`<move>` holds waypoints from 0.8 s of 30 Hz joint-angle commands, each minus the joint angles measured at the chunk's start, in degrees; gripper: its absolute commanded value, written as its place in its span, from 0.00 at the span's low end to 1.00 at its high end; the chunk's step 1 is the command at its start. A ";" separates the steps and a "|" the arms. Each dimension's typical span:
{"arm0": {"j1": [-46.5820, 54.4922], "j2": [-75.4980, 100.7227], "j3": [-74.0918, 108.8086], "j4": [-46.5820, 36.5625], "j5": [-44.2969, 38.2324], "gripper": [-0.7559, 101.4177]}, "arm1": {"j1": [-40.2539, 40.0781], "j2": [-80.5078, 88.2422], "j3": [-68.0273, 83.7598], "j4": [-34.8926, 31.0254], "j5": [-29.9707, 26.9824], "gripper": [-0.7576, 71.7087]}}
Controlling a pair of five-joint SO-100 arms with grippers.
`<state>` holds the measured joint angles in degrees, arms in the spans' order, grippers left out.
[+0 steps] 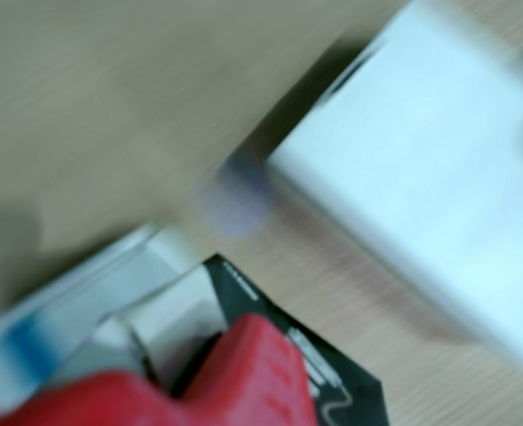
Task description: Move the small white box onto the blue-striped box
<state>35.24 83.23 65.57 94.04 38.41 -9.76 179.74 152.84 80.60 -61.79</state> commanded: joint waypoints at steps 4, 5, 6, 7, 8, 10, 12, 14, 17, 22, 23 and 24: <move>-10.11 9.14 18.81 0.35 5.27 0.14 | -5.01 1.67 -6.06 0.70 2.81 0.65; -10.72 9.58 23.38 -1.67 5.62 0.13 | -5.19 1.67 -6.24 0.97 2.81 0.65; -10.99 10.11 27.95 -4.22 5.98 0.12 | -5.27 1.67 -6.50 1.14 2.90 0.65; -10.72 10.11 31.90 -6.68 6.06 0.12 | -5.45 1.67 -6.77 1.32 2.90 0.65; -9.84 9.49 34.89 -8.70 5.98 0.12 | -5.62 1.67 -7.03 1.67 2.72 0.65; -8.00 6.42 36.91 -10.72 5.45 0.12 | -5.62 1.67 -7.47 2.20 2.55 0.65; -6.15 2.11 33.31 -8.17 5.01 0.12 | -5.19 1.67 -7.38 2.37 2.37 0.66; -5.01 -1.93 24.87 -2.46 1.41 0.12 | -4.31 1.67 -7.03 2.29 1.76 0.66; -4.83 -0.62 13.45 1.85 -3.43 0.12 | -4.13 1.67 -7.12 2.20 1.85 0.66; -3.69 1.49 12.66 1.85 -4.04 0.42 | -4.04 1.67 -7.12 2.37 2.37 0.66; -3.52 1.32 13.80 1.85 -4.04 0.42 | -3.96 1.67 -7.03 2.37 2.29 0.66; -3.52 1.41 15.03 1.85 -3.96 0.42 | -3.96 1.67 -7.03 2.37 2.11 0.66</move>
<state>29.62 81.56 80.95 94.04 35.51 -13.80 179.91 149.06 81.12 -59.41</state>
